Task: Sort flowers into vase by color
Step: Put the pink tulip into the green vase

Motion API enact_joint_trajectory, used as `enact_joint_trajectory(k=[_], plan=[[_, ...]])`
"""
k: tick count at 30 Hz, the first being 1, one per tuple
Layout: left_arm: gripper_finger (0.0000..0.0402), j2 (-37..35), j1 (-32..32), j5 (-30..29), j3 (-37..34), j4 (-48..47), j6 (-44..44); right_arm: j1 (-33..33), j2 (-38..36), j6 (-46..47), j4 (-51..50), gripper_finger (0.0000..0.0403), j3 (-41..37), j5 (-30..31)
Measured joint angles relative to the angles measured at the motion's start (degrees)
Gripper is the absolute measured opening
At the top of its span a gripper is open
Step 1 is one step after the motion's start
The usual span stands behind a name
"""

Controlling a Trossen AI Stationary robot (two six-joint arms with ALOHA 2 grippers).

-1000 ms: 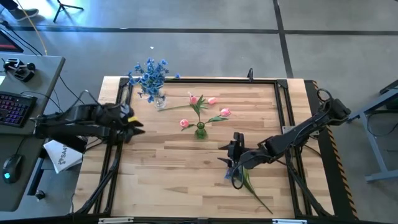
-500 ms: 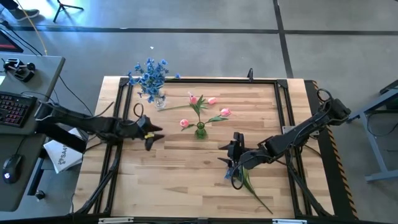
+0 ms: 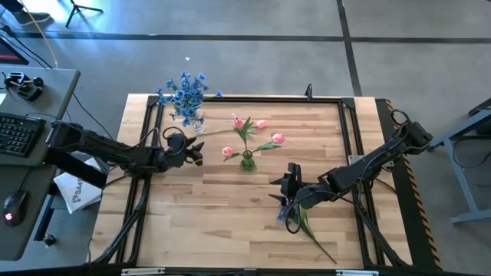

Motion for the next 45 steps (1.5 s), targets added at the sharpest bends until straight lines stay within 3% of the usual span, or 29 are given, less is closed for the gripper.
enact_joint_trajectory(k=[3,9,22,33,36,42,45], plan=[[0.0192,3.3,3.7,3.3,0.0,3.2,-0.2,-0.1,0.0,-0.1,0.1,0.0188,0.0,0.1],[0.0160,10.7,10.9,9.2,0.0,15.2,7.4,-0.7,0.0,-0.9,0.2,0.0188,0.0,0.3],[0.0072,21.4,19.1,6.8,0.1,17.2,6.3,-0.8,0.0,-1.0,0.4,0.0188,0.0,0.3],[0.0053,21.7,21.4,4.6,0.1,16.8,4.7,-0.8,0.0,-0.1,0.4,0.0188,0.0,0.2],[0.0053,21.4,21.4,7.6,0.1,16.8,4.8,-0.8,0.0,-0.1,0.4,0.0188,0.0,0.2],[0.0053,20.7,20.1,19.9,0.1,17.6,10.6,-0.8,0.0,-0.1,0.4,0.0188,0.0,0.2],[0.0053,20.8,19.5,21.7,0.3,17.9,14.5,-0.8,0.0,-0.1,0.4,0.0188,0.0,0.2]])
